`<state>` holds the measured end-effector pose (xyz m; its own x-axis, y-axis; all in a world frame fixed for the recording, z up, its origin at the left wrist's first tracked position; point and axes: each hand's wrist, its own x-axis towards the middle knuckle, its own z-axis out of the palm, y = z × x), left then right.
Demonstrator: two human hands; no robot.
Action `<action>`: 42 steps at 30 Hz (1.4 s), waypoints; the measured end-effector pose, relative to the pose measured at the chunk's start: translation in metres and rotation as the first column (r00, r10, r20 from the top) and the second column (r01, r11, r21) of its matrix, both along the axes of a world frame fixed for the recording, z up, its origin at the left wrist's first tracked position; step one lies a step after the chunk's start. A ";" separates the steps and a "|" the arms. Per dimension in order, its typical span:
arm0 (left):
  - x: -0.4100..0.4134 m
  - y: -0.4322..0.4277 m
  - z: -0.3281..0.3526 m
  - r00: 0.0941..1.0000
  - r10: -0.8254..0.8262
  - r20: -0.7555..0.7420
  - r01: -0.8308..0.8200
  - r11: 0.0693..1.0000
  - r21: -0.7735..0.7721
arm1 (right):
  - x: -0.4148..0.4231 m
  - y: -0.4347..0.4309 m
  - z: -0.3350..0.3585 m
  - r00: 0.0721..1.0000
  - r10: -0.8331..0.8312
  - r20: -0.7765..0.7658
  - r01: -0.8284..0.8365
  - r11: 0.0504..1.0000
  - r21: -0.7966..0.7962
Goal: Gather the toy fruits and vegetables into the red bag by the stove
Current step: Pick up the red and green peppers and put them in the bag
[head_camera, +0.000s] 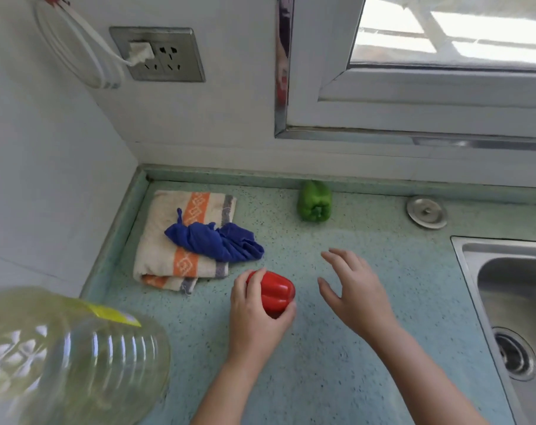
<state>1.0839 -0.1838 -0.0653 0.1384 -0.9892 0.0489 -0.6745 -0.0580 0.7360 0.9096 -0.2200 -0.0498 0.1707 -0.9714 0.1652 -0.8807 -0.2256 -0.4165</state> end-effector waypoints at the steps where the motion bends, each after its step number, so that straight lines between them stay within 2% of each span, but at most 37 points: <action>1: 0.001 -0.007 0.001 1.000 -0.003 -0.025 0.003 1.000 -0.004 | -0.001 -0.010 -0.001 1.000 -0.011 -0.003 0.011 1.000 -0.008; 10: 0.006 -0.071 -0.003 0.992 -0.015 -0.122 0.005 0.997 -0.081 | 0.005 -0.096 -0.019 0.996 -0.084 -0.003 0.084 0.994 -0.067; 24: 0.009 -0.109 -0.020 0.976 -0.029 -0.218 0.007 0.995 -0.101 | 0.030 -0.161 -0.052 0.959 -0.247 0.136 0.249 0.968 -0.001; 33: 0.011 -0.100 -0.009 0.973 -0.015 -0.230 -0.012 0.993 -0.115 | 0.032 -0.144 -0.044 0.950 -0.193 0.245 0.201 0.980 -0.006; 42: 0.020 -0.043 0.015 0.979 0.004 -0.202 -0.035 0.988 -0.151 | 0.036 -0.072 0.002 0.918 -0.093 0.386 0.105 0.994 -0.009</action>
